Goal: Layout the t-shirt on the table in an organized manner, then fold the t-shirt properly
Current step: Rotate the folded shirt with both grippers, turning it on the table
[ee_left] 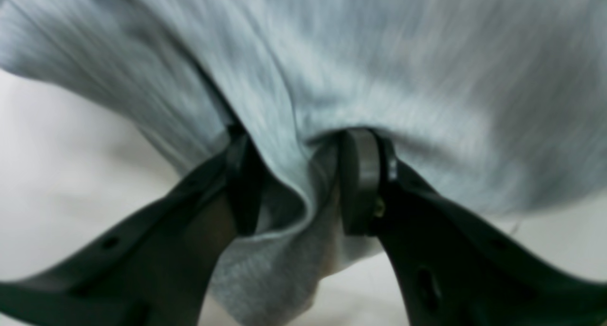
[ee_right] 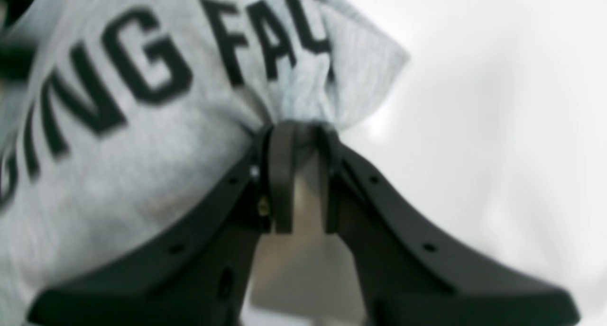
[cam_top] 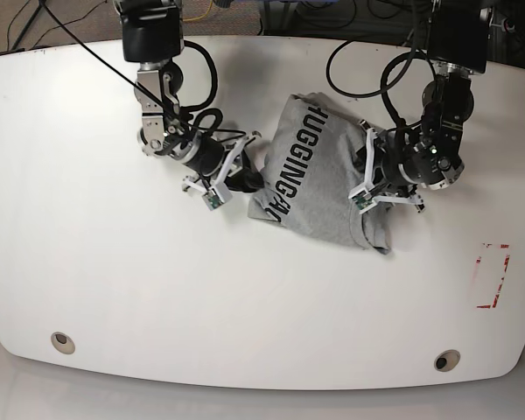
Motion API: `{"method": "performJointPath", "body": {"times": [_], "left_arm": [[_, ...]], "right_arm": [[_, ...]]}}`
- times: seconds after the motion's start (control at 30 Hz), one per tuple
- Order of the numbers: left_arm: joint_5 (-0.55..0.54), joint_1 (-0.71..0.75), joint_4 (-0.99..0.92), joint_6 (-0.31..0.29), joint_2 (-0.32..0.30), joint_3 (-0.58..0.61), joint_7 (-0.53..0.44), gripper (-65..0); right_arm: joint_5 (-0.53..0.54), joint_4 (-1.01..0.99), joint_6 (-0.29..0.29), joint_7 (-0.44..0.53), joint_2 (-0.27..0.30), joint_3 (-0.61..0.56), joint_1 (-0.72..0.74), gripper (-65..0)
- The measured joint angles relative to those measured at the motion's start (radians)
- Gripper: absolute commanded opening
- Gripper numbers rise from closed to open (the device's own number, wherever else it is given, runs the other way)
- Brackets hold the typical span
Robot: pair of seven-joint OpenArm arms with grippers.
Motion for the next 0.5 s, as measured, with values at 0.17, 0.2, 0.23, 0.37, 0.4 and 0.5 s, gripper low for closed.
{"method": "performJointPath", "body": {"times": [0.17, 0.2, 0.23, 0.37, 0.4, 0.5], "left_arm": [[-0.002, -0.057, 0.0, 0.0, -0.001, 0.069, -0.001, -42.4], [-0.001, -0.068, 0.0, 0.0, 0.0, 0.084, -0.001, -42.4], [0.0, -0.079, 0.0, 0.0, 0.001, 0.104, 0.001, -42.4], [0.0, -0.122, 0.019, 0.0, 0.014, 0.178, 0.003, -42.4], [0.0, -0.126, 0.034, 0.0, 0.019, 0.187, 0.009, -42.4], [-0.013, -0.138, 0.098, -0.004, 0.03, 0.191, 0.043, -42.4]], "right_arm": [[-0.022, 0.122, -0.008, -0.05, 0.006, 0.043, -0.085, -56.6], [-0.021, 0.147, -0.005, -0.068, 0.006, 0.05, -0.094, -56.6], [-0.024, 0.175, -0.007, -0.097, 0.004, 0.06, -0.104, -56.4], [-0.016, 0.299, 0.0, -0.168, -0.006, 0.091, -0.12, -56.4], [-0.018, 0.33, -0.001, -0.192, -0.011, 0.093, -0.117, -56.4], [-0.018, 0.4, 0.0, -0.252, -0.027, 0.093, -0.092, -56.4]]}}
